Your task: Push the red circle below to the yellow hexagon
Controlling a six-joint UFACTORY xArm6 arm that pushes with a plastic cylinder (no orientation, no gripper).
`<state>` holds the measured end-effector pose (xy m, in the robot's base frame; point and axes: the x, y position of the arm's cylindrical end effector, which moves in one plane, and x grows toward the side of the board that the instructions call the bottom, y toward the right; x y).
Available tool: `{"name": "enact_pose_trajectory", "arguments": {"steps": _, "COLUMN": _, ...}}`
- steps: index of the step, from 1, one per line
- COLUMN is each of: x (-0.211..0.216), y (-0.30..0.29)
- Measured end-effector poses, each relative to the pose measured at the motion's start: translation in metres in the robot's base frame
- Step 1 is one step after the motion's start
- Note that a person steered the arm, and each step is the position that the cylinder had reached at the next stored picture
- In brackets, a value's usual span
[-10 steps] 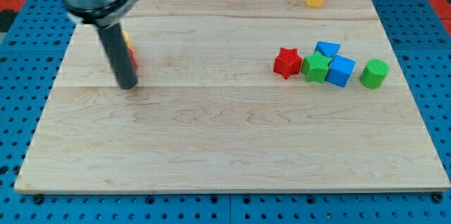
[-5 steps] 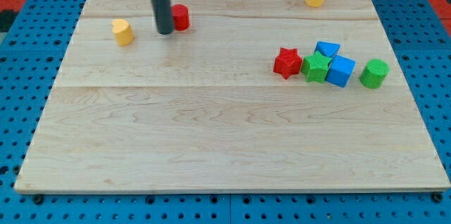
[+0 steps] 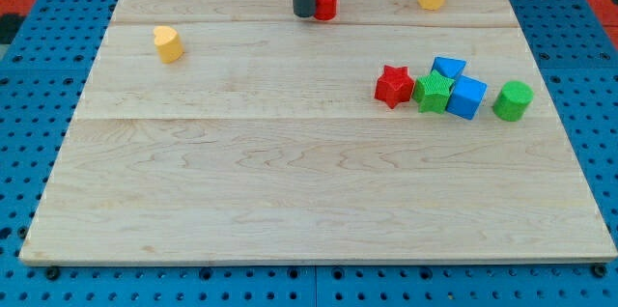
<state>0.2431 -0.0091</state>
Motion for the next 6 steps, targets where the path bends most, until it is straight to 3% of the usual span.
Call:
{"name": "enact_pose_trajectory", "arguments": {"steps": 3, "x": -0.022, "y": -0.001}}
{"name": "enact_pose_trajectory", "arguments": {"steps": 4, "x": -0.033, "y": 0.042}}
{"name": "enact_pose_trajectory", "arguments": {"steps": 5, "x": -0.027, "y": 0.102}}
{"name": "enact_pose_trajectory", "arguments": {"steps": 6, "x": 0.007, "y": 0.1}}
